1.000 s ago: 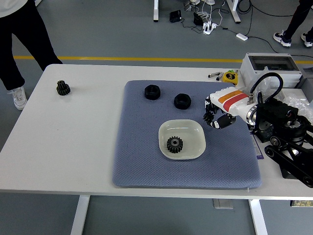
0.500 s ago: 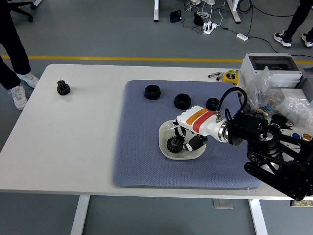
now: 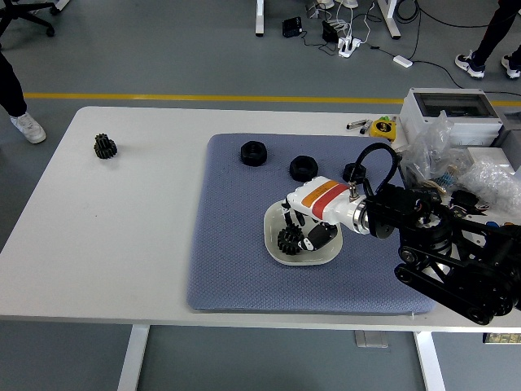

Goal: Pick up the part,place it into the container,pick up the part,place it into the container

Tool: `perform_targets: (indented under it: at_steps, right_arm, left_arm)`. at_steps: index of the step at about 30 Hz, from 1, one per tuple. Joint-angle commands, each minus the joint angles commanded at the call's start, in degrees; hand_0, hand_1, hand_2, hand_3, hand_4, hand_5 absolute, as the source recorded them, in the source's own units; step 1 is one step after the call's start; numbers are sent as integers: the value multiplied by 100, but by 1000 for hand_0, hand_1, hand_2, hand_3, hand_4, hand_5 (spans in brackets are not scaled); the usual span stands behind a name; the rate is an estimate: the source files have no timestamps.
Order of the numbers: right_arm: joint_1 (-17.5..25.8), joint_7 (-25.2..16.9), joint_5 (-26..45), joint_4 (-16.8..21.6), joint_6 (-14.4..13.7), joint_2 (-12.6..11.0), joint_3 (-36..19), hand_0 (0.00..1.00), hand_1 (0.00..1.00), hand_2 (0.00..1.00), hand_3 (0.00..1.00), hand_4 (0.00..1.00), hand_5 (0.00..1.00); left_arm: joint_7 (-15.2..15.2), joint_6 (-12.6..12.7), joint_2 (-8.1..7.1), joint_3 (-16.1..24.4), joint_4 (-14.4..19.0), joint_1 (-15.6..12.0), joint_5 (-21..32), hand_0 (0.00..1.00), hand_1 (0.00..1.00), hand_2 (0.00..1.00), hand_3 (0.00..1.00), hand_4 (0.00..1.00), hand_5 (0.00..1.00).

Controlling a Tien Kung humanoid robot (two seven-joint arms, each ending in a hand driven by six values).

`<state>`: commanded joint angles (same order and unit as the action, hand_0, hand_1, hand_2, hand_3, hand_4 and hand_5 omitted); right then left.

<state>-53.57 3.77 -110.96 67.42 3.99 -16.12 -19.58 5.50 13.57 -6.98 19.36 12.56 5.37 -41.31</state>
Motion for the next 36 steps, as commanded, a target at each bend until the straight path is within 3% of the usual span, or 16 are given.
perform_targets:
  at_steps: [8,18,25,30,31,36]
  right_arm:
    - [-108,22,68,-299,75,106,125,154,332,441,491,726,309]
    - [-214,38,67,-383,215,201,186,158,339,455,494,722,328]
    - [-220,18,33,-410,270,216,185,167,379,500,503,794,330]
    - [-220,-6,45,-486,239,254,193,167,379,500,503,794,330]
    - [-223,-11,47,-507,235,263,191,170,389,525,532,848,330]
    - [-224,-31,28,-559,231,276,183,170,389,525,532,848,330]
  left_arm:
    - [6,4,-9,12,-1,32,-13,647,648,610,550,585,475]
    - [19,-17,-13,32,3,57,-60,648,651,610,550,585,474]
    - [27,-19,-16,57,3,67,-91,648,655,610,550,587,475]
    - [29,-21,-16,63,7,69,-100,648,655,610,550,587,475]
    - [32,-22,-15,68,8,72,-110,649,655,611,551,587,475]
    - [36,-27,-15,77,11,82,-125,649,655,611,551,587,475]
